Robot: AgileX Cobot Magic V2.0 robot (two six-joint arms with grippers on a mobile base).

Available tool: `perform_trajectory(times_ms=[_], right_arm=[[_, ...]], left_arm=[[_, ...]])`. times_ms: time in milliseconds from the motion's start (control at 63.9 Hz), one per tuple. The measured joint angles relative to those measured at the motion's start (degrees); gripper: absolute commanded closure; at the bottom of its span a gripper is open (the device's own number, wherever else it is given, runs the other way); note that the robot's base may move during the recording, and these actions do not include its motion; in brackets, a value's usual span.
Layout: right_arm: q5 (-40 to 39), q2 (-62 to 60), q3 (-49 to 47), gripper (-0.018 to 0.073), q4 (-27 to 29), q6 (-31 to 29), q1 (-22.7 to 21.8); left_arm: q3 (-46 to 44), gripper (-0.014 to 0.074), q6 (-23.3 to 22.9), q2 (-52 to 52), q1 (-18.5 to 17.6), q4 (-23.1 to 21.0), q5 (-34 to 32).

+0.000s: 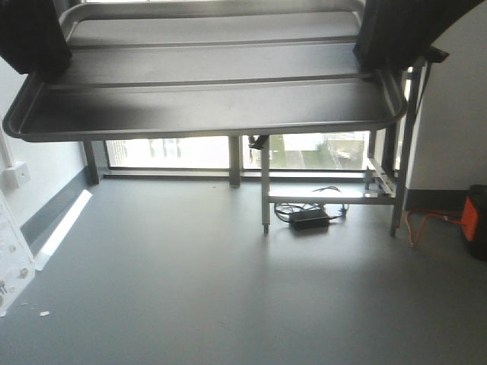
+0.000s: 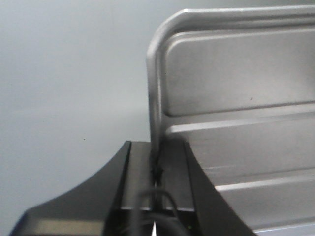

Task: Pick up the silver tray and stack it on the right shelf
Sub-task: 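Hold the tray raised with both grippers while the base drives to another shelf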

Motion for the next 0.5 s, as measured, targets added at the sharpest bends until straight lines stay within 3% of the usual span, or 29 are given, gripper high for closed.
perform_trajectory(times_ms=[501], right_arm=[[0.1,0.0,0.0,0.0502,-0.2,0.0,-0.1]], left_arm=[[0.0,0.0689,0.0,0.1,0.0,0.0,-0.4]])
